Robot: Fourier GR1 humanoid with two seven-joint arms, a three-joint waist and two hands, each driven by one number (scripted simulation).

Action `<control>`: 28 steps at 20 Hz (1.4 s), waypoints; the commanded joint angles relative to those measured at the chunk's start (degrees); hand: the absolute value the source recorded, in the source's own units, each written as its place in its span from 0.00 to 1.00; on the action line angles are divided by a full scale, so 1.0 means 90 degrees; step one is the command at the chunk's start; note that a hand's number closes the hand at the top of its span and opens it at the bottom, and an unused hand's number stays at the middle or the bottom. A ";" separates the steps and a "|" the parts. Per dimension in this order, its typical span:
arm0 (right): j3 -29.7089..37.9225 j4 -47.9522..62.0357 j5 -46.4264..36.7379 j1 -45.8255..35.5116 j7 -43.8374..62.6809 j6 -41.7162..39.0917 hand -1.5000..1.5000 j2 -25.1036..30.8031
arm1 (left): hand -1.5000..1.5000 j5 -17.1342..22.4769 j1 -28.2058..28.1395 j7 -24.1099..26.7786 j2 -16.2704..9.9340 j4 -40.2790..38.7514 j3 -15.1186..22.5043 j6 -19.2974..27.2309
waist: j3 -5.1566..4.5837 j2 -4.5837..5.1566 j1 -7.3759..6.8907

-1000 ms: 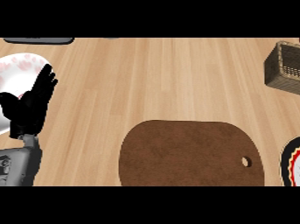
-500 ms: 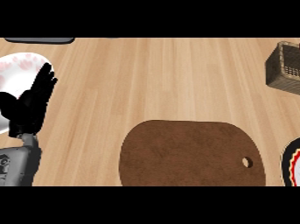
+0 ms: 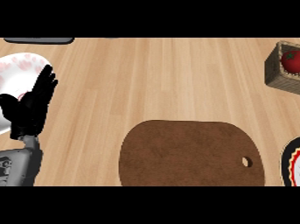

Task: Pick the tomato from the cutting board and place it in the basket

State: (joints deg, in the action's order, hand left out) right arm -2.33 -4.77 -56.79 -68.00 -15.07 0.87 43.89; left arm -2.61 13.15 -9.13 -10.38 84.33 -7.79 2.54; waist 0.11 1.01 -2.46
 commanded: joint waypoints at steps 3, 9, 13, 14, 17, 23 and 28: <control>0.0809 -0.0156 0.0800 -0.0184 -0.0103 0.0109 0.00 -0.0056 | 0.50 0.0083 0.0292 -0.0032 -0.0139 -0.0249 -0.0147 -0.0077 | 0.0003 0.0006 0.0024; 0.1668 -0.0204 0.1656 -0.0571 0.0146 -0.0293 0.00 0.0301 | 0.50 -0.0127 0.0094 -0.0242 -0.0048 0.0139 0.0084 0.0042 | 0.0001 -0.0034 0.0022; 0.2324 -0.0147 0.2313 -0.0313 0.0248 -0.0236 0.00 0.0599 | 0.50 0.0009 -0.0162 0.0109 -0.0092 -0.0024 -0.0116 -0.0030 | -0.0004 -0.0053 0.0128; 0.2378 -0.0140 0.2374 -0.0394 0.0450 -0.0392 0.00 0.0657 | 0.50 0.0005 -0.0127 0.0074 -0.0115 -0.0014 -0.0096 -0.0066 | -0.0005 -0.0051 0.0116; 0.2705 -0.0063 0.2700 -0.0356 0.0676 -0.0704 0.00 0.1082 | 0.50 -0.0067 -0.0163 0.0162 0.0058 0.0020 0.0022 0.0037 | -0.0003 -0.0043 0.0129; 0.3337 0.0101 0.3352 0.0493 0.0047 -0.1601 0.00 0.2102 | 0.50 0.0149 0.0133 -0.0278 -0.0152 0.0114 -0.0169 -0.0089 | 0.0015 -0.0012 0.0168; 0.3538 -0.0016 0.3620 0.1055 -0.0360 -0.2309 0.00 0.2384 | 0.50 -0.0062 -0.0029 -0.0173 -0.0021 0.0141 -0.0029 0.0067 | 0.0014 -0.0020 0.0121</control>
State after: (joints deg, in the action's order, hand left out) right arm 27.27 -4.80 -26.76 -61.85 -15.79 -15.13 62.43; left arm -2.64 12.58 -10.18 -10.91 85.65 -8.53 2.75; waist 0.21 0.80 -1.35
